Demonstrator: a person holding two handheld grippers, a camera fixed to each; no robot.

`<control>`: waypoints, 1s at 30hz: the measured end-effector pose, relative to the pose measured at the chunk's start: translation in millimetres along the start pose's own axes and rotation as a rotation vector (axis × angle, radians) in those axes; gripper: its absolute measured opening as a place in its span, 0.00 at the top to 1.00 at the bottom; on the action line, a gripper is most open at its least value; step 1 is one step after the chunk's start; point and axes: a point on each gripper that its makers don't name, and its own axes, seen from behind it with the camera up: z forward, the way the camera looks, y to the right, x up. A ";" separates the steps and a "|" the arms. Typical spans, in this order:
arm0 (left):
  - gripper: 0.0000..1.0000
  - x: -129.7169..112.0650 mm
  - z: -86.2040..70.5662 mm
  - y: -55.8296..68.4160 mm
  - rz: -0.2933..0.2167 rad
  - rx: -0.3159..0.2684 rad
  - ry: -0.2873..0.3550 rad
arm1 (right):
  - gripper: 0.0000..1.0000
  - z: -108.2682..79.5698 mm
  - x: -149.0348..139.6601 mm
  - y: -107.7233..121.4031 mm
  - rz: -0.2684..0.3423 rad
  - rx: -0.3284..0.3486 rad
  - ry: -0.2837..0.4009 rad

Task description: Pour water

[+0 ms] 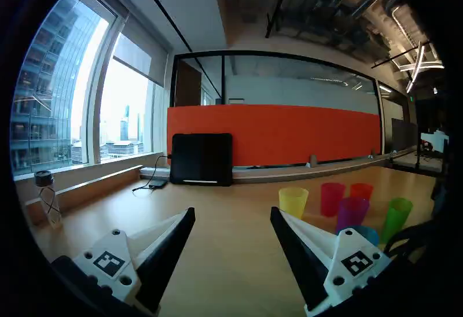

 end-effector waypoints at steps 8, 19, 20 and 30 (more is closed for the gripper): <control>0.03 -0.5 0.2 0.4 0.000 0.000 0.000 | 0.00 0.1 -25.2 6.6 0.014 -0.012 -0.013; 0.03 -0.4 -0.6 0.4 0.000 0.000 0.000 | 0.00 1.9 -55.5 17.7 0.060 -0.029 -0.047; 0.03 -0.3 -0.5 0.3 0.000 0.000 0.000 | 0.00 1.7 -57.5 18.7 0.066 -0.031 -0.050; 0.03 -0.2 -0.4 0.0 0.000 0.000 0.000 | 0.00 4.2 -66.9 19.6 0.055 -0.036 -0.061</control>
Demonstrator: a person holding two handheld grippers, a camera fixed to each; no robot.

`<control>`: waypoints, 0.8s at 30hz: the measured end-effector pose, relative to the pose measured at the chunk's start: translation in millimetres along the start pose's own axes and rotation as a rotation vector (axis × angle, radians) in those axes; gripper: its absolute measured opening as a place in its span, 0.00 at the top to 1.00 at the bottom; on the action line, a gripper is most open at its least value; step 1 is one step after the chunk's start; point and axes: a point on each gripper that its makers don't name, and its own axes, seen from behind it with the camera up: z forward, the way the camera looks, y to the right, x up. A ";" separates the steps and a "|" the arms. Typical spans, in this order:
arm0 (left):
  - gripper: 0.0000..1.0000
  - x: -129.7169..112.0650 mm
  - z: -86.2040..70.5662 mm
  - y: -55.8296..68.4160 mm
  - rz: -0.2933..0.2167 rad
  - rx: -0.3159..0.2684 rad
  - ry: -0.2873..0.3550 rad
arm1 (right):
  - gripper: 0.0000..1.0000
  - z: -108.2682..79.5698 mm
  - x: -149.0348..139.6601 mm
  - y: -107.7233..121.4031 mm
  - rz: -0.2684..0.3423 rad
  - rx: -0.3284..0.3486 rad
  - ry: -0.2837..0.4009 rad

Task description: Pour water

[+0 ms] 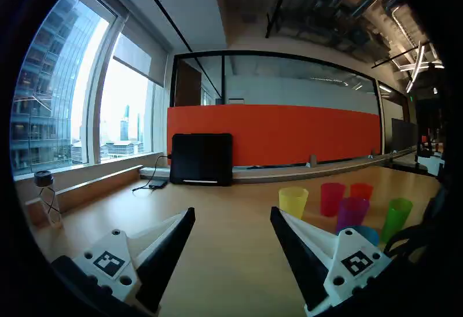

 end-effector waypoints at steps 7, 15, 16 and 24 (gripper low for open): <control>0.03 -0.3 0.0 0.1 0.000 0.000 0.000 | 0.00 2.0 -4.6 1.3 0.005 -0.002 -0.012; 0.03 -0.3 -0.2 -0.1 0.000 0.000 0.000 | 0.00 5.4 -14.5 -0.2 -0.008 0.001 -0.043; 0.03 -0.3 -0.3 -0.2 0.000 0.000 0.000 | 0.00 5.8 -15.9 -0.8 -0.011 0.002 -0.049; 0.03 -0.2 0.1 -0.8 0.000 0.000 0.000 | 0.00 5.1 -17.9 -1.8 -0.016 0.005 -0.056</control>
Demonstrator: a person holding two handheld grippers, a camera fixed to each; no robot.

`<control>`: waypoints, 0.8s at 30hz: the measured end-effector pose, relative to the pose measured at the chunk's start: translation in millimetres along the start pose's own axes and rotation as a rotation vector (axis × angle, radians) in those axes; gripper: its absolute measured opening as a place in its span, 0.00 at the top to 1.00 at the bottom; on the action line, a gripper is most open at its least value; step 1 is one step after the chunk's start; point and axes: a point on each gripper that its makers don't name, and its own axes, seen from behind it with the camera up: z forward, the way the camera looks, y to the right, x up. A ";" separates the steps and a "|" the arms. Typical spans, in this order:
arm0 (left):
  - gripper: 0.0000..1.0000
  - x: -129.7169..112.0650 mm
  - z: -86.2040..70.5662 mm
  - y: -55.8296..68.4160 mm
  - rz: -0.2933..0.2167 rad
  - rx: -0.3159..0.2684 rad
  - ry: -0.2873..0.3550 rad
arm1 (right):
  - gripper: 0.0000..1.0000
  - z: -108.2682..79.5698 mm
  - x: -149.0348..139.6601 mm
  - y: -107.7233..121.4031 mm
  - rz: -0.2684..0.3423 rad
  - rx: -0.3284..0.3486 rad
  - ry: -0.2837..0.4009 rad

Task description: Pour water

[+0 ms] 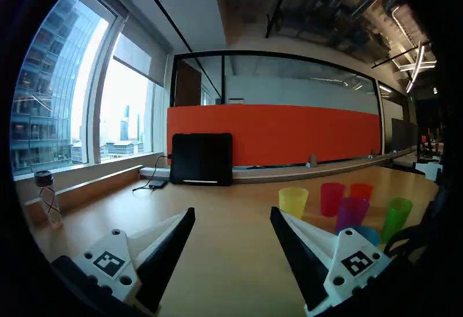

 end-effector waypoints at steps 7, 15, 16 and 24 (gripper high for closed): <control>0.03 0.3 0.6 0.2 0.000 0.000 0.000 | 0.00 -0.4 -1.1 0.3 0.001 0.001 -0.003; 0.03 0.1 0.6 0.1 0.000 0.000 0.000 | 0.00 1.2 -0.3 1.0 0.001 0.001 -0.005; 0.03 0.2 0.6 0.2 0.000 0.000 0.000 | 0.00 1.3 -0.1 1.1 0.001 0.001 -0.005; 0.03 0.5 0.3 -0.1 0.000 0.000 0.000 | 0.00 1.9 0.8 2.0 0.000 0.001 -0.005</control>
